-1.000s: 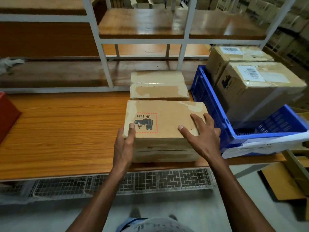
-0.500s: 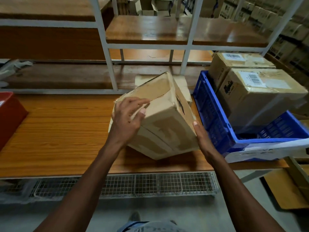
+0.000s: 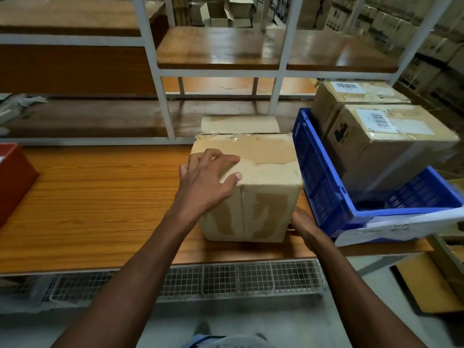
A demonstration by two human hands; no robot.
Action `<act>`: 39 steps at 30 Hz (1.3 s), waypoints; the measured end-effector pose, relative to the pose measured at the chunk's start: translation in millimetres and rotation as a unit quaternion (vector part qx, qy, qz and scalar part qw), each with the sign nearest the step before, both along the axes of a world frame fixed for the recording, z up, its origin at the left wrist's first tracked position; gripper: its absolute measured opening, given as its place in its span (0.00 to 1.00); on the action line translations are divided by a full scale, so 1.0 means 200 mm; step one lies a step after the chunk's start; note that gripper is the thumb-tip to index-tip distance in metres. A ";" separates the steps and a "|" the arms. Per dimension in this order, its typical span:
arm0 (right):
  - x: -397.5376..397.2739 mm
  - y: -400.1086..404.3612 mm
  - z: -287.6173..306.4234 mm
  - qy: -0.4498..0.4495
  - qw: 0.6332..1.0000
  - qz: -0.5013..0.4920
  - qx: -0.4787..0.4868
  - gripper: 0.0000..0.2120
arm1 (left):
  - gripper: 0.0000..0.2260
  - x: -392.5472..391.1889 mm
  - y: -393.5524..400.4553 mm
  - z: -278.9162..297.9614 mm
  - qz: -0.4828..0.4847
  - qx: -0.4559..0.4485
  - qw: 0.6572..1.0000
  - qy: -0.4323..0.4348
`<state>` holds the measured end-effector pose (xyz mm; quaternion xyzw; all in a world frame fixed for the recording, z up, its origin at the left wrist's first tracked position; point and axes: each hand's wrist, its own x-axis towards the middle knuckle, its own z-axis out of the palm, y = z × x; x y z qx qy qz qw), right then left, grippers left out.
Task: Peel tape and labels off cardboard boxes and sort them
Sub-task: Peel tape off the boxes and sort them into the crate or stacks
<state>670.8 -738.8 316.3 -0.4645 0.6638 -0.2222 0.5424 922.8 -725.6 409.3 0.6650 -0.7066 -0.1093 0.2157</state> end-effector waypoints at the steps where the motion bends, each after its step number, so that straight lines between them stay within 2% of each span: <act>1: -0.01 0.00 0.02 0.010 1.000 0.007 -0.002 0.14 | 0.19 0.00 0.00 0.00 0.000 0.002 1.000 -0.010; 4: -0.04 -0.03 0.14 0.042 0.997 0.031 -0.065 0.14 | 0.20 -0.05 -0.01 0.01 -0.019 -0.006 0.998 -0.063; 7: -0.09 -0.07 0.33 -0.007 0.990 -0.050 -0.130 0.24 | 0.21 -0.12 -0.01 0.00 -0.029 -0.025 0.993 -0.108; 9: -0.10 -0.09 0.43 -0.022 0.983 -0.044 -0.175 0.25 | 0.21 -0.13 -0.01 -0.01 -0.027 -0.026 0.993 -0.112; 11: -0.11 -0.09 0.47 0.041 0.977 0.003 -0.209 0.26 | 0.21 -0.10 -0.02 0.00 -0.035 -0.012 0.993 -0.110; 13: -0.09 -0.09 0.47 0.105 0.971 0.047 -0.211 0.33 | 0.20 -0.08 -0.03 0.01 -0.054 0.004 0.993 -0.105; 16: -0.06 -0.09 0.47 0.132 0.970 0.067 -0.193 0.39 | 0.16 -0.04 -0.06 0.04 -0.059 0.006 0.997 -0.056; 18: -0.05 -0.12 0.49 0.175 0.964 0.080 -0.184 0.39 | 0.16 -0.02 -0.11 0.06 -0.042 0.005 0.999 -0.032; 21: -0.04 -0.18 0.52 0.218 0.955 0.094 -0.177 0.38 | 0.24 0.00 -0.16 0.10 -0.024 0.050 0.997 -0.062; 24: -0.03 -0.21 0.56 0.232 0.946 0.119 -0.194 0.39 | 0.27 0.01 -0.20 0.11 -0.039 0.084 0.991 -0.097; 26: -0.01 -0.22 0.59 0.248 0.925 0.168 -0.234 0.40 | 0.28 0.02 -0.22 0.12 -0.047 0.086 0.988 -0.117; 30: 0.12 -0.26 0.64 0.297 0.885 0.233 -0.273 0.24 | 0.27 0.00 -0.22 0.14 -0.046 0.089 0.985 -0.141; 31: 0.14 -0.28 0.64 0.321 0.872 0.243 -0.277 0.23 | 0.27 0.00 -0.22 0.14 -0.046 0.089 0.985 -0.141; 34: 0.19 -0.34 0.65 0.379 0.850 0.249 -0.269 0.26 | 0.27 0.01 -0.22 0.14 -0.038 0.087 0.989 -0.112; 39: 0.18 -0.42 0.70 0.385 0.853 0.279 -0.213 0.31 | 0.27 -0.01 -0.17 0.09 -0.019 0.036 0.999 -0.029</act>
